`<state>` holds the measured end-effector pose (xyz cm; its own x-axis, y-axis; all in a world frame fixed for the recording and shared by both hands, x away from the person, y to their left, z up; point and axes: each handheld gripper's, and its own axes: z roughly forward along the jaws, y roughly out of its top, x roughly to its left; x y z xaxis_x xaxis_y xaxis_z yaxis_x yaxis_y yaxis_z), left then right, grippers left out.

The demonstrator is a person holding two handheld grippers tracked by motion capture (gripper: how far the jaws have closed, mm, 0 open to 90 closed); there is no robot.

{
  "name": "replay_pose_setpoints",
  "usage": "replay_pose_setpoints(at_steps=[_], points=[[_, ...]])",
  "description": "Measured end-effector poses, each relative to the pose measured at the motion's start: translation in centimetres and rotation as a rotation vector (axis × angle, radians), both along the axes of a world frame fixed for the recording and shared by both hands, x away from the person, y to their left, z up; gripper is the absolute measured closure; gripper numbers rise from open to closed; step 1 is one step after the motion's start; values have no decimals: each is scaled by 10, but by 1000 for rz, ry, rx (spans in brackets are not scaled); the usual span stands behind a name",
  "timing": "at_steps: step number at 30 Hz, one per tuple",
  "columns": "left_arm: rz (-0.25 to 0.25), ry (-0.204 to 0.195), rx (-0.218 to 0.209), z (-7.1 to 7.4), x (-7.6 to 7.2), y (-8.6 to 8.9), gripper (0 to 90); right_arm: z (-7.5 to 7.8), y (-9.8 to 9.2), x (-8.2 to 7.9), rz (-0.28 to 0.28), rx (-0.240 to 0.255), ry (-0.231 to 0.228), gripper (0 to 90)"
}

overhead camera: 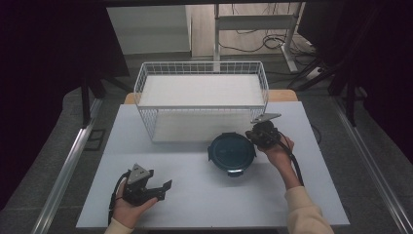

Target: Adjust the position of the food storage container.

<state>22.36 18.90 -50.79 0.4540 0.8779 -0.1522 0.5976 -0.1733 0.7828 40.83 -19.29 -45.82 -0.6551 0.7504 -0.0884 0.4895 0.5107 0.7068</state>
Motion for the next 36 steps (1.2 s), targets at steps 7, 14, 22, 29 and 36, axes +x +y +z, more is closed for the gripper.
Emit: replay_pose_setpoints(at_steps=[7,14,22,29,36], points=[[-1,5,3,-1,1,2,212,-7,2,4,-2,-33,7,896],[1,7,6,-1,1,2,211,-11,6,3,-10,-68,14,899],[8,9,9,-1,2,3,211,-10,7,-2,-5,-65,28,900],[8,16,13,-2,2,3,212,-10,12,-8,20,-55,52,900],[5,15,17,-2,2,2,212,-10,20,-15,32,-55,61,900]])
